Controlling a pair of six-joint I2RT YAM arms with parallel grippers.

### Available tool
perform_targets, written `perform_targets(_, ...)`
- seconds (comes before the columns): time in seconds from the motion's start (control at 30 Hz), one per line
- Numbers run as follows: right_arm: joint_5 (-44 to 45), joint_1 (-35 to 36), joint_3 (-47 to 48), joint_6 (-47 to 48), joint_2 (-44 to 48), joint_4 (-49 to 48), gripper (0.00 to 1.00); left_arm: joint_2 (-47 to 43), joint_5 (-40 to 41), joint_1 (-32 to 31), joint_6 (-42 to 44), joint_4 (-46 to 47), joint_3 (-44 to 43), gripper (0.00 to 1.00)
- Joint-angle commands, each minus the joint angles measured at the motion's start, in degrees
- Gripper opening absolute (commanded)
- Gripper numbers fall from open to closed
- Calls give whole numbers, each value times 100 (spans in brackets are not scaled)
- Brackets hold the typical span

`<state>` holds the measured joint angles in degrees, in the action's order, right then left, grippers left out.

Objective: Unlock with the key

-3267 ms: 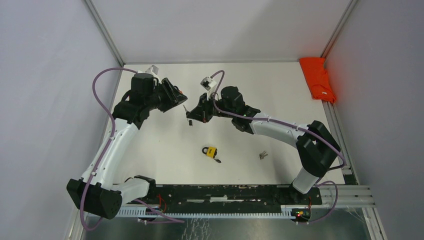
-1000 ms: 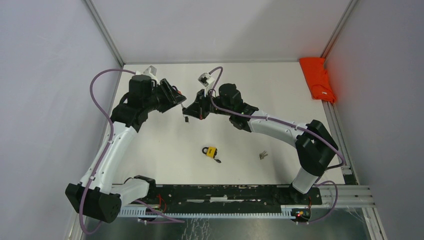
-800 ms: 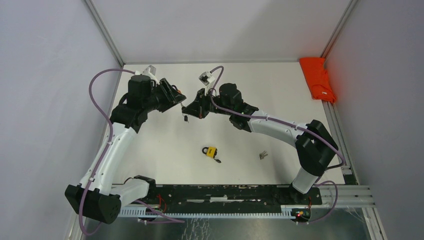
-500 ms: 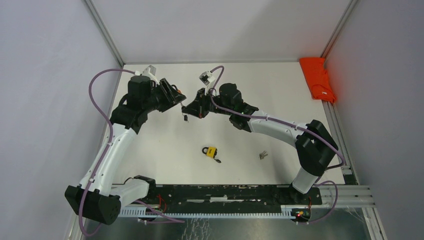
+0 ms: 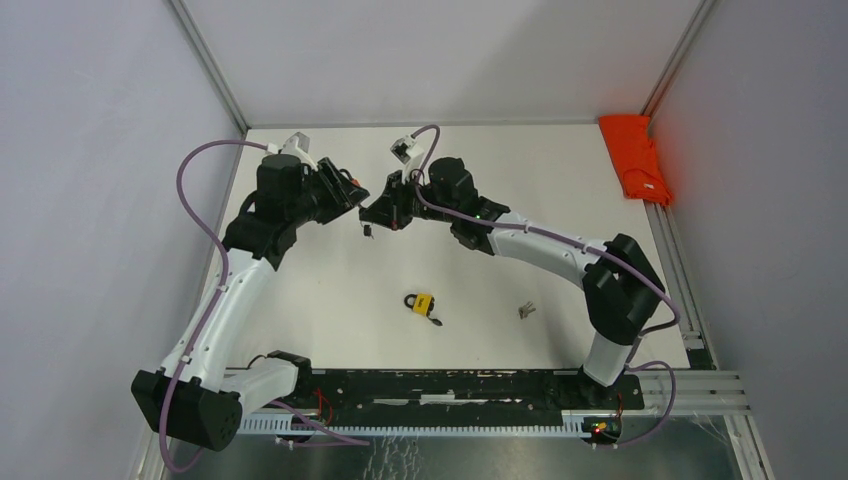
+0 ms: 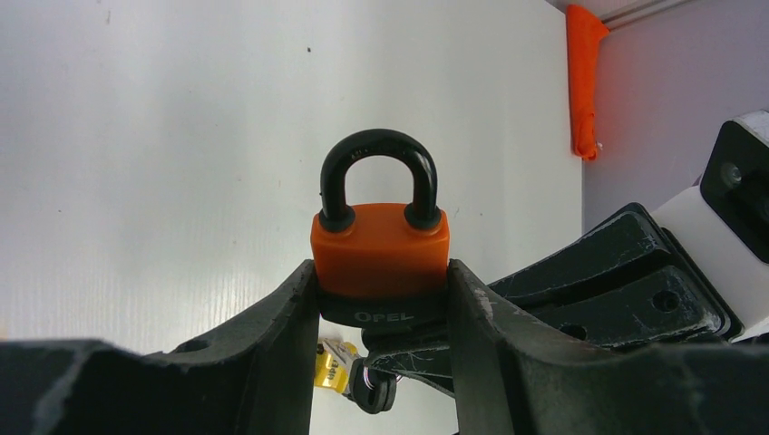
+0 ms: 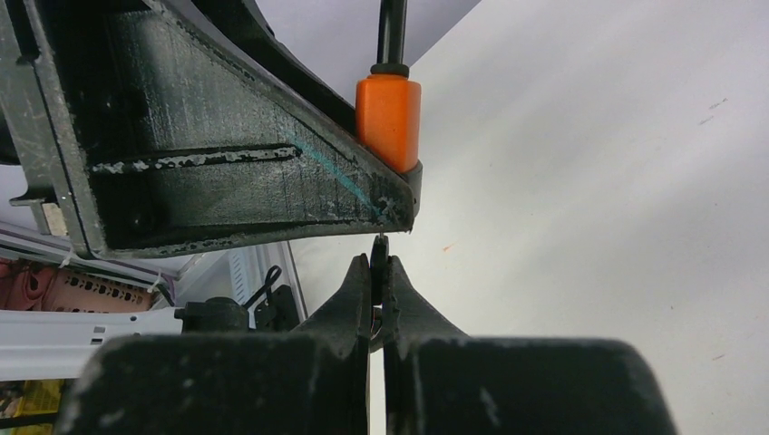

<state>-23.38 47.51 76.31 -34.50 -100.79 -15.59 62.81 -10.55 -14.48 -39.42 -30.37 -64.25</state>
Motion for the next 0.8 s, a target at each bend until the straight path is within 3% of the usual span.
perform_targets(0.0, 353, -57, 574, -32, -42, -981, 0, -134, -341, -93, 163, -197, 94, 2)
perform_targets(0.57, 457, -69, 1500, 542, -320, -453, 0, -142, -412, -305, 28, -17, 307, 2)
perform_targets(0.77, 545, -59, 1361, 734, -274, -549, 0, -98, -336, -522, -31, 50, 290, 2)
